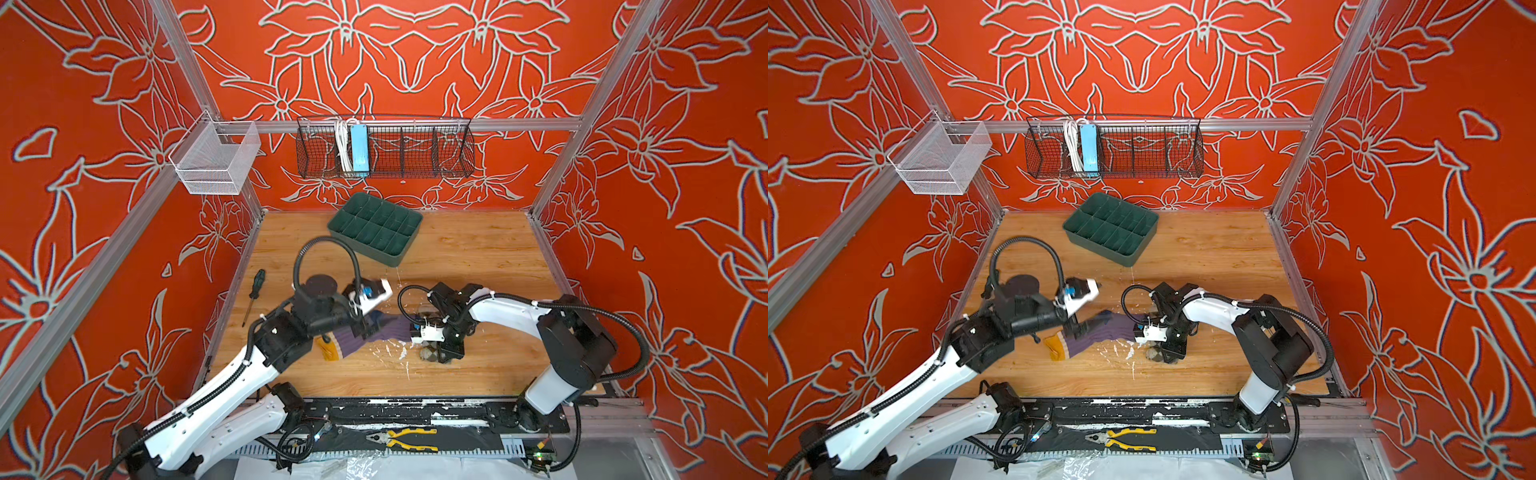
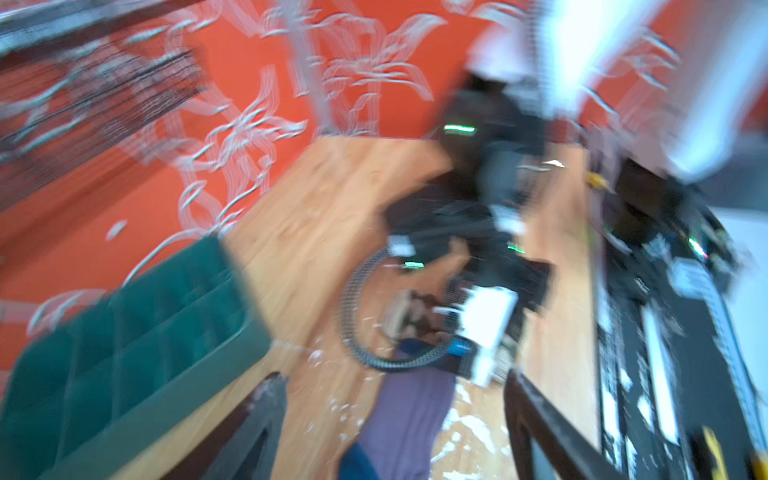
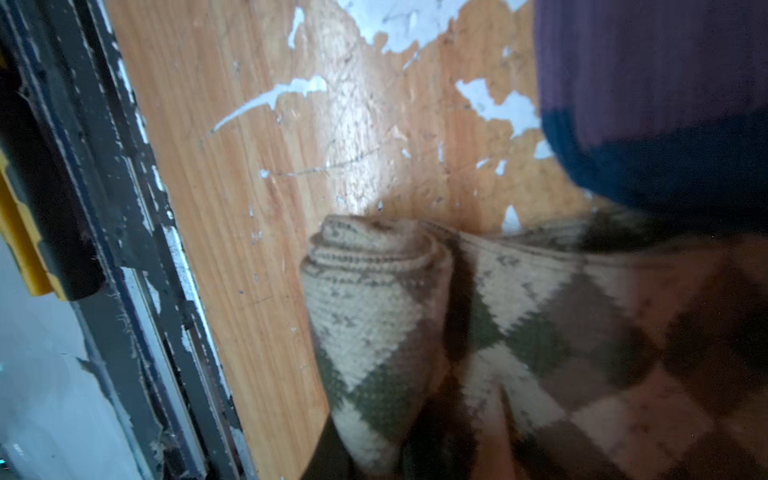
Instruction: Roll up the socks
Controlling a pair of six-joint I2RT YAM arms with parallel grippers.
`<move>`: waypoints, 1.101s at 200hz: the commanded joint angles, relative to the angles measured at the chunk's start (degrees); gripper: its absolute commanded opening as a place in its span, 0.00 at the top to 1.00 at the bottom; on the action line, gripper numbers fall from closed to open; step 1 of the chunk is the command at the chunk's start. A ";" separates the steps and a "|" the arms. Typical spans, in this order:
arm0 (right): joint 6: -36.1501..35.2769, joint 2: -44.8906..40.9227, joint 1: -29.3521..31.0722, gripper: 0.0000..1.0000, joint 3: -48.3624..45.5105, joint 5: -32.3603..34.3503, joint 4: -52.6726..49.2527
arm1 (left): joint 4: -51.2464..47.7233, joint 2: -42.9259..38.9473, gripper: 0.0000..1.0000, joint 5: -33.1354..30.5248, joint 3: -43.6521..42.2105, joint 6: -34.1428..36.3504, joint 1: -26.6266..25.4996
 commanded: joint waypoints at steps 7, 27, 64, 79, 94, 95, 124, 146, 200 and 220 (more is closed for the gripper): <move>1.69 6.59 -1.01 0.98 -0.89 4.23 -0.78 | 4.89 3.44 0.21 -19.64 -8.00 13.14 -14.12; 2.04 8.27 -1.23 0.98 0.05 4.62 0.41 | 14.02 11.99 0.22 -25.79 -12.34 16.19 -22.22; 2.08 7.83 -1.23 0.97 -0.26 5.25 1.71 | 27.43 30.66 0.29 -30.17 -10.31 13.71 -26.57; 1.87 7.05 -1.23 0.95 -0.62 4.77 1.71 | 31.23 36.03 0.29 -32.14 -8.94 12.45 -26.55; 1.78 6.24 -1.23 0.94 -1.05 4.22 1.85 | 32.57 40.68 0.29 -33.80 -7.44 12.02 -26.50; 1.75 6.17 -1.23 0.94 -1.06 4.24 1.82 | 32.59 40.96 0.29 -33.90 -7.35 11.95 -26.48; 1.38 4.26 -1.23 0.92 -1.24 3.06 2.17 | 31.73 48.19 0.43 -34.29 -4.71 10.57 -26.06; 0.99 1.91 -1.23 0.92 -1.67 2.76 2.57 | 30.47 51.22 0.60 -33.52 -3.69 8.91 -25.93; 1.53 -8.25 -1.23 0.83 -4.53 2.46 3.95 | 24.97 51.48 1.00 -33.35 -3.91 3.88 -25.33; 2.56 -14.23 -1.40 0.77 -5.97 4.11 3.75 | 22.67 49.36 1.00 -32.65 -4.86 2.90 -24.83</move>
